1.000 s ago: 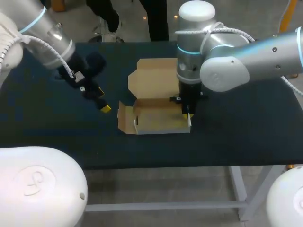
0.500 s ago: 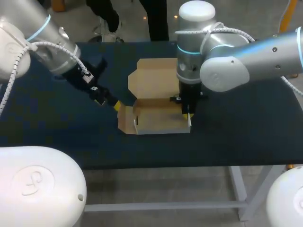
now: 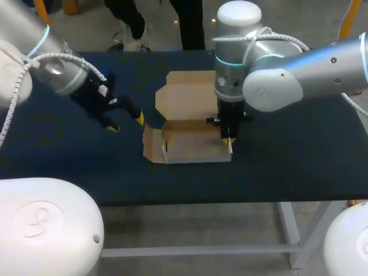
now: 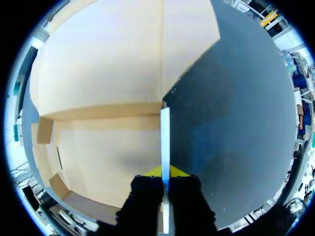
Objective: Assemble the packaging by folding the flat box into shape, placing the metal phone stand inside, and closing the box properly
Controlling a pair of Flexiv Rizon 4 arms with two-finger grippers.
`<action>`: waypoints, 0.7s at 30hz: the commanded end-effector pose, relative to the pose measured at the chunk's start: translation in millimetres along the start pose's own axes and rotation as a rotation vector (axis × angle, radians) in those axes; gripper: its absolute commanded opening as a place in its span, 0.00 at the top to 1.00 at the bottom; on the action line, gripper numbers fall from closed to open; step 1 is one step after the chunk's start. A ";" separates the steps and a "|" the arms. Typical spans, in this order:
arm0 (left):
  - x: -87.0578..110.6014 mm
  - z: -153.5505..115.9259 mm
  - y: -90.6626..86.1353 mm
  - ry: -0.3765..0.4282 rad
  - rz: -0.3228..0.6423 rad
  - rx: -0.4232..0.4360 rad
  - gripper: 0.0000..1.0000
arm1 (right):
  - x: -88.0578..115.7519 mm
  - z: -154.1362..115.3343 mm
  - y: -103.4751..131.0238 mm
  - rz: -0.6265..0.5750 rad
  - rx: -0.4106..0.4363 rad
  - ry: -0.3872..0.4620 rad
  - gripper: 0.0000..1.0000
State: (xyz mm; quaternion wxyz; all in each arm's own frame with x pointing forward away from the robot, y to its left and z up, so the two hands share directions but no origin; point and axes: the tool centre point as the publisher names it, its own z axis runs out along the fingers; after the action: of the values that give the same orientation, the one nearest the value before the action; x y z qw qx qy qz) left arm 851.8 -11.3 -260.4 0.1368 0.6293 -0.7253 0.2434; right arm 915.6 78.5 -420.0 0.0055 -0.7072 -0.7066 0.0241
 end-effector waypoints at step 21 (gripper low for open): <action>-33.0 63.7 -24.9 0.069 0.220 0.016 0.03 | -0.5 0.0 -0.1 0.000 0.001 0.000 1.00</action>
State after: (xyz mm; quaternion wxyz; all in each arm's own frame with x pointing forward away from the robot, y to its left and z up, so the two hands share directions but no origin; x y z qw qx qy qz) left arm 871.3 -13.2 -315.2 0.1169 0.5401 -0.7789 0.2965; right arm 915.6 78.4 -420.0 0.0055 -0.7072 -0.7066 0.0241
